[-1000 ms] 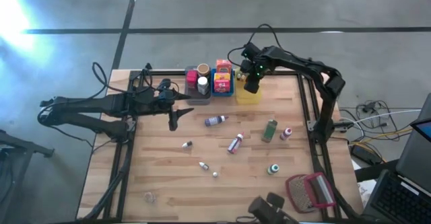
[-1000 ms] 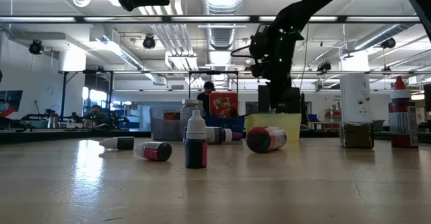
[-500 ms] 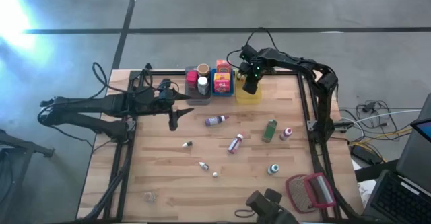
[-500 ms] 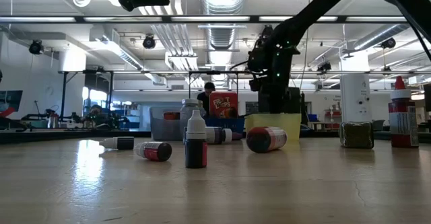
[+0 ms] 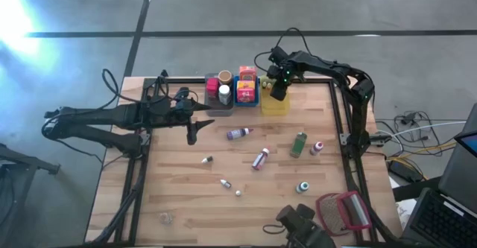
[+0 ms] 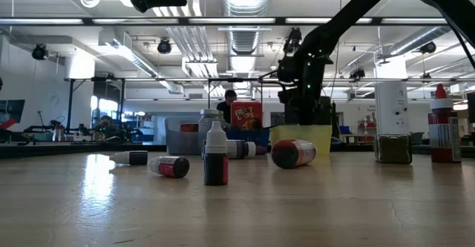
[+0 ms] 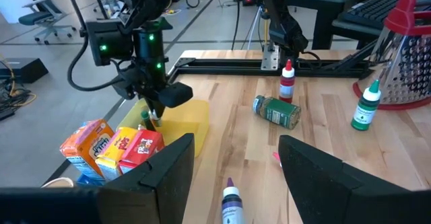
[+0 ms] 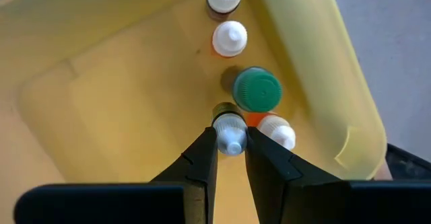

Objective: Pick & Place Kitchen Items
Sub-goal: Put the small green food coloring bottle into the yellow bin

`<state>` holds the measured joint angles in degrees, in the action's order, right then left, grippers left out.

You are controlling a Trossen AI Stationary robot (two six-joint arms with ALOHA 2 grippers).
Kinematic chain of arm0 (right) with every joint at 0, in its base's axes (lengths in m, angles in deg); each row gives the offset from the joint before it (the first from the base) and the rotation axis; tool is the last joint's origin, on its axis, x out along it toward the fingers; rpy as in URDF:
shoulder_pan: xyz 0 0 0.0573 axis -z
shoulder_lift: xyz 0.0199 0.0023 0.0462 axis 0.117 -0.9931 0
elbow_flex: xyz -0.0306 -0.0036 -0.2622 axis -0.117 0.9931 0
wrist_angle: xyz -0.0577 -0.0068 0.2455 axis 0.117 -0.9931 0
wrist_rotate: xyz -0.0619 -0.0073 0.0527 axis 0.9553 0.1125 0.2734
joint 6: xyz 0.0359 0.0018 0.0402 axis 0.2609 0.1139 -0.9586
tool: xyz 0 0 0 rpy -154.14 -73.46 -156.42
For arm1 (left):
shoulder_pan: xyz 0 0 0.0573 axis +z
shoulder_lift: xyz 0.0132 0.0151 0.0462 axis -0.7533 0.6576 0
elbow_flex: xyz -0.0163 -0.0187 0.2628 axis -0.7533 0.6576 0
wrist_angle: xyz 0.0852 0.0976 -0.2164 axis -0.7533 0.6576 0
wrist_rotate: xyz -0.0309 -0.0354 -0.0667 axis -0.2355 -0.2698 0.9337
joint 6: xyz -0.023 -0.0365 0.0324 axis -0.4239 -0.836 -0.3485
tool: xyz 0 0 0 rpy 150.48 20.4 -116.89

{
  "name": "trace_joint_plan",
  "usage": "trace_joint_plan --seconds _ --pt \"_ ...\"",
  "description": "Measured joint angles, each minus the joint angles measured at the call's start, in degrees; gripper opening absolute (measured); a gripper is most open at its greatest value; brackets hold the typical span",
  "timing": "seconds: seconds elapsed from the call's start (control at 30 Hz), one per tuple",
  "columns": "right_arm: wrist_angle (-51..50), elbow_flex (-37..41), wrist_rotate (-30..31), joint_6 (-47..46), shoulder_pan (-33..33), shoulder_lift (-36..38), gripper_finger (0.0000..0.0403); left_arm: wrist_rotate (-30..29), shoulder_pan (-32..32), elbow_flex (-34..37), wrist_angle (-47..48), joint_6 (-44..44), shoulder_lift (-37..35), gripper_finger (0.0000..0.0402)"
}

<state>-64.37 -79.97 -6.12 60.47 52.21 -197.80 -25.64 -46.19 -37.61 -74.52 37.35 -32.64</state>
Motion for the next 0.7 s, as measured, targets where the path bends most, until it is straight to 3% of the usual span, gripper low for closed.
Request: trace_joint_plan --seconds 0.7 --pt "3.35 2.12 0.22 0.74 0.28 0.00 0.0071 0.00 0.00 0.00 0.00 0.00 0.00 0.0223"
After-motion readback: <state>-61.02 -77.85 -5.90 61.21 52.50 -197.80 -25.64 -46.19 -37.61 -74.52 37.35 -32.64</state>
